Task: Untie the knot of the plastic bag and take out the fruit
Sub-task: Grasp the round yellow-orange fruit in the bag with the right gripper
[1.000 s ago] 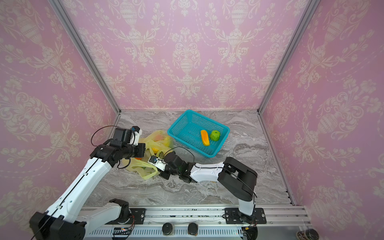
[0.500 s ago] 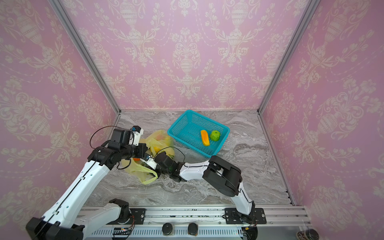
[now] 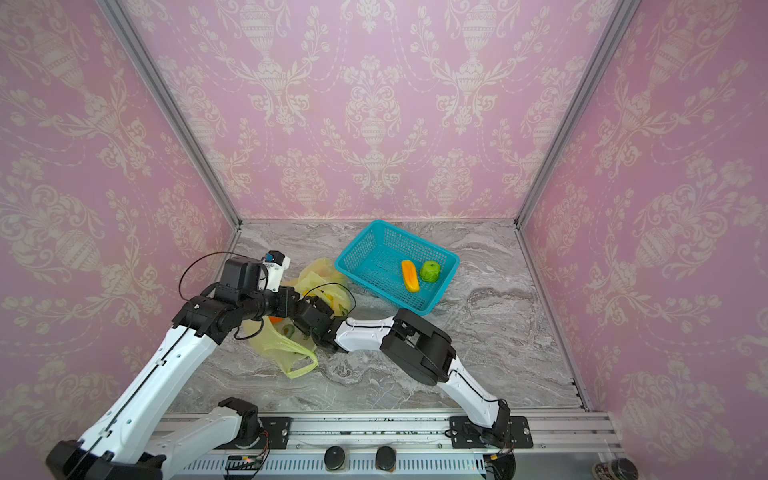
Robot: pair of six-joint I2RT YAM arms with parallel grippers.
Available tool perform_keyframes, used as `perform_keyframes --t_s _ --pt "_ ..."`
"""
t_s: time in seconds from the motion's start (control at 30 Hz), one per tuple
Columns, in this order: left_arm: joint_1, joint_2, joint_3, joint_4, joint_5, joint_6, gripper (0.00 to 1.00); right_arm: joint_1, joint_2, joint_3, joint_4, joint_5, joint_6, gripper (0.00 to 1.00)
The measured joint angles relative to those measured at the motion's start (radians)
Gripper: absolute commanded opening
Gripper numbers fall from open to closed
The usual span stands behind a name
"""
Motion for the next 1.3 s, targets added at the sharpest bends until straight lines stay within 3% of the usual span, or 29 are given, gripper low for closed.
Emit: perform_keyframes --t_s 0.13,0.3,0.43,0.57,0.93,1.2,1.3 --pt "-0.001 0.0 0.0 -0.001 0.001 0.0 0.0 0.0 0.022 0.031 -0.089 0.133 0.011 0.86" --pt "-0.001 0.0 0.0 -0.002 0.001 0.0 0.0 -0.003 0.022 0.04 -0.137 0.239 0.018 0.92" --pt "-0.001 0.0 0.0 -0.002 0.0 0.0 0.0 -0.007 0.022 0.04 -0.164 0.285 0.026 0.91" --pt "-0.001 0.0 0.0 -0.002 0.0 0.0 0.0 -0.014 0.022 0.039 -0.19 0.313 0.055 0.83" --pt "-0.001 0.0 0.0 -0.006 0.0 0.0 0.0 -0.071 0.021 0.013 -0.282 0.28 0.198 0.81" --pt "-0.001 -0.013 0.0 -0.006 0.0 0.0 0.0 -0.085 -0.035 -0.093 -0.203 0.195 0.221 0.47" --pt "-0.001 -0.016 0.0 -0.006 0.0 0.0 0.0 -0.087 -0.097 -0.184 -0.15 0.121 0.208 0.4"
